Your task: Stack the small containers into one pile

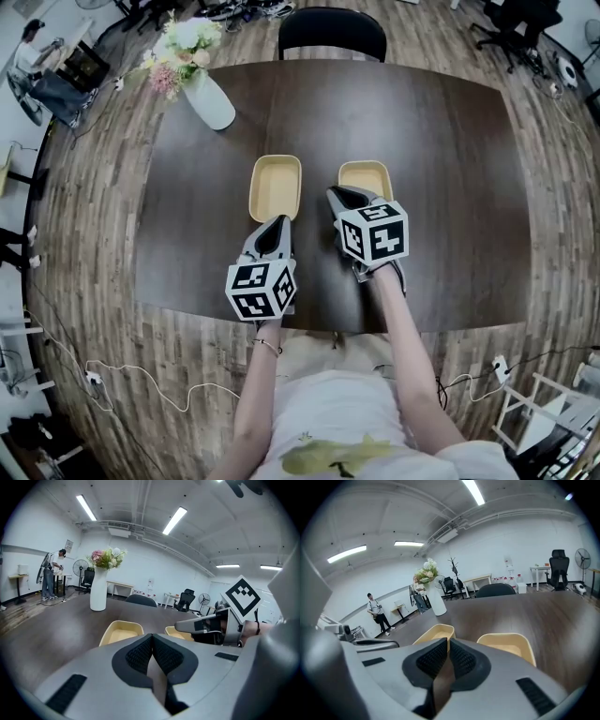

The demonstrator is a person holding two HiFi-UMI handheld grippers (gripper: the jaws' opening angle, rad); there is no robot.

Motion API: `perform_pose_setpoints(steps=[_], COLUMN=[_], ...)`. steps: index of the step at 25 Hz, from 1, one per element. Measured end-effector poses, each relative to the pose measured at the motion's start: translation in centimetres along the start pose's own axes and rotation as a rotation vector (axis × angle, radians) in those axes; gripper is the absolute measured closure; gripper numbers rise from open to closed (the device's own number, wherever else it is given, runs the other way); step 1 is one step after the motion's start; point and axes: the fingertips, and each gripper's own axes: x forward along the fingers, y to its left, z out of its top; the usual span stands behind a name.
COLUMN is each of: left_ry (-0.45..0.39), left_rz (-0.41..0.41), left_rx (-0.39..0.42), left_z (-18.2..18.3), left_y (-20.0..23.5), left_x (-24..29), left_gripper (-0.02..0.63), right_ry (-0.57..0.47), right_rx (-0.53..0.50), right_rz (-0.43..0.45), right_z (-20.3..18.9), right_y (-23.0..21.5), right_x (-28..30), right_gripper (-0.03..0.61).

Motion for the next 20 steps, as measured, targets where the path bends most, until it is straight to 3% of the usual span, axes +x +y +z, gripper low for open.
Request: perform_pose_setpoints(steps=[7, 13, 17, 20], left_ry=[0.023, 0.04, 0.047, 0.05], left_rz=[-0.025, -0.048, -0.056, -0.063], left_rx=[0.003, 0.012, 0.014, 0.018], left_z=[0.0, 0.2, 0.2, 0.3], left_y=[3.7, 6.0, 7.2, 7.6], left_x=[-0.5, -0.4, -0.3, -0.2], left_gripper=[0.589, 0.589, 0.589, 0.589], right_ry=[0.015, 0.035, 0.027, 0.027], right_rx=[0.178, 0.266, 0.288, 0.302], right_rz=[0.045, -0.02, -0.071, -0.088], right_z=[-1.1, -2.7, -3.0, -3.1], right_y=[2.9, 3.0, 2.5, 2.4], right_x=[3.4, 6.1, 7.2, 7.9], right_gripper=[0.544, 0.541, 0.46, 0.446])
